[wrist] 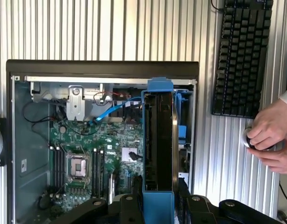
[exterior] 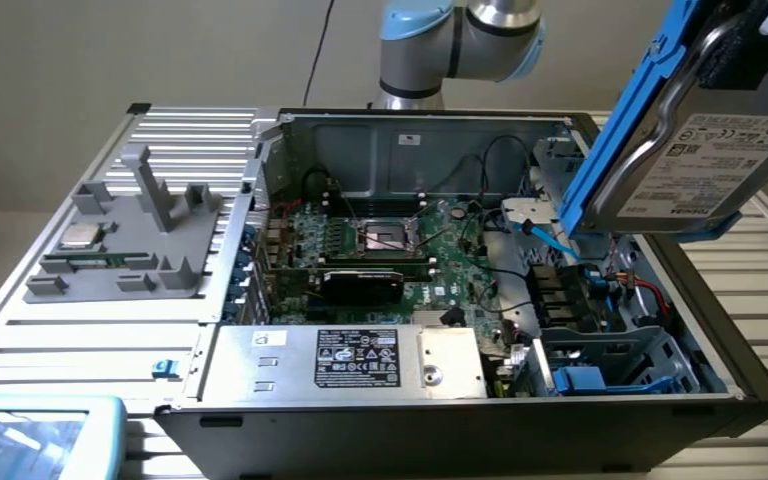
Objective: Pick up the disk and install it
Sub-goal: 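Pick up the disk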
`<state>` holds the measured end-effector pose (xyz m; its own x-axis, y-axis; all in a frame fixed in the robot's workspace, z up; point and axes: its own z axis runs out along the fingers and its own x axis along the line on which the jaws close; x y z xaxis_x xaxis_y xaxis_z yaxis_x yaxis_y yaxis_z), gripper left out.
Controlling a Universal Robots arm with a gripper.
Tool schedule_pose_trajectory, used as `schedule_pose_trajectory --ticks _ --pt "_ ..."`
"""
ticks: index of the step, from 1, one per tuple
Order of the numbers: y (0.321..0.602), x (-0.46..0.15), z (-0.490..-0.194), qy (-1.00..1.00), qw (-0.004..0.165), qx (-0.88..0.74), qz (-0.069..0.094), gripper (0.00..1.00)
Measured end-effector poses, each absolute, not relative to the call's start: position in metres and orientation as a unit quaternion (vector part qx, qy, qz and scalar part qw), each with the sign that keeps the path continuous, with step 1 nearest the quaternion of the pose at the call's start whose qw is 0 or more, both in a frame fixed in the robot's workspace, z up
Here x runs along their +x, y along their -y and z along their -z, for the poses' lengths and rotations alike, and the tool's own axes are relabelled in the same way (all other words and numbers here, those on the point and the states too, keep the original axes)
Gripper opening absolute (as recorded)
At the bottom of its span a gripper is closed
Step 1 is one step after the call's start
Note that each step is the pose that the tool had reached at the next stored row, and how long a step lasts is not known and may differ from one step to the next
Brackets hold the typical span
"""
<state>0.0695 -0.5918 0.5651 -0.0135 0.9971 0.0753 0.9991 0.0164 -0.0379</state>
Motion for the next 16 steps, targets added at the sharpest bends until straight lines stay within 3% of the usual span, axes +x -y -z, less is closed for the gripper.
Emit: schedule_pose_trajectory --ticks 16 --pt "0.5946 0.0751 -0.5558 0.705 0.028 -0.708 0.013 0.37"
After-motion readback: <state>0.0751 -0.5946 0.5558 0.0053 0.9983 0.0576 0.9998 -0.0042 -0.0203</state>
